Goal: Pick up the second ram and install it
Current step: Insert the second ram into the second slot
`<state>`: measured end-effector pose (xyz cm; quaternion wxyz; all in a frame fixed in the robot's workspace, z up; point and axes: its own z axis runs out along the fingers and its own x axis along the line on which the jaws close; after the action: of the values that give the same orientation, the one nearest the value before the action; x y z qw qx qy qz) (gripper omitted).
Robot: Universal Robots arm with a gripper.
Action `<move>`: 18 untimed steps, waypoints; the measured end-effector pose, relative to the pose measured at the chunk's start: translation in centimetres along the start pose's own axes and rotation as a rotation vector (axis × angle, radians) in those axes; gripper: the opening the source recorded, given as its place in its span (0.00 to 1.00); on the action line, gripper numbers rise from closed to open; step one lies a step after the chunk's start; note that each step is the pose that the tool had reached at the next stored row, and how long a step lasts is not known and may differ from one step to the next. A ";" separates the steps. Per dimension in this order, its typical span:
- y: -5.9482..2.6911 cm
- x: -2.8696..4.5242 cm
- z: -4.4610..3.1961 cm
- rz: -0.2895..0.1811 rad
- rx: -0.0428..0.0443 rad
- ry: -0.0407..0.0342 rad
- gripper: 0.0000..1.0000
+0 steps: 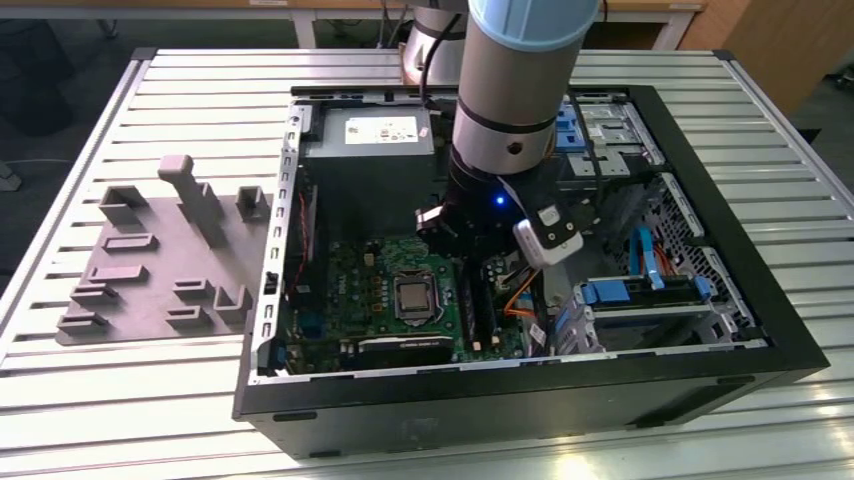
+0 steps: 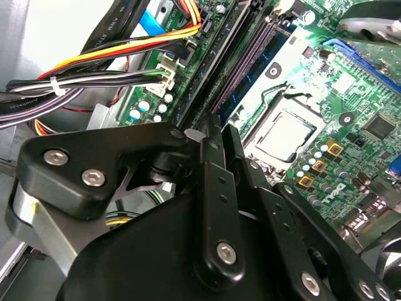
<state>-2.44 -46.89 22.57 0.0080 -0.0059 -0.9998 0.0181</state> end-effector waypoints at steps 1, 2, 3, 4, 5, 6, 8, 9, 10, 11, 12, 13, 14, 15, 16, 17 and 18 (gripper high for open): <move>0.00 0.00 0.00 0.000 0.0000 0.0000 0.21; 0.00 0.00 -0.06 0.000 0.0000 0.0000 0.21; -0.01 0.00 -0.12 0.000 0.0000 0.0000 0.21; 0.00 0.00 -0.12 0.000 0.0000 0.0000 0.21; -0.01 0.00 -0.12 0.000 0.0000 0.0000 0.21; -0.01 0.00 -0.12 0.000 0.0000 0.0000 0.21; -0.01 0.00 -0.13 0.000 0.0000 0.0000 0.21; -0.01 0.00 -0.13 0.000 0.0000 0.0000 0.21; -0.01 0.00 -0.13 0.000 0.0000 0.0000 0.21; -0.01 0.00 -0.14 0.000 0.0001 0.0000 0.21; -0.01 0.00 -0.19 0.000 0.0005 0.0002 0.21; -0.02 0.01 -0.25 0.000 0.0005 0.0002 0.21; -0.01 0.01 -0.33 0.000 0.0001 0.0001 0.21; -0.02 0.01 -0.44 0.000 0.0002 0.0001 0.21; -0.02 0.01 -0.55 0.000 0.0002 0.0001 0.21; -0.02 0.01 -0.66 0.000 0.0002 0.0001 0.21; -0.03 0.01 -0.77 0.000 0.0001 0.0000 0.21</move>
<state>-2.44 -46.89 23.34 0.0080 -0.0059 -0.9998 0.0182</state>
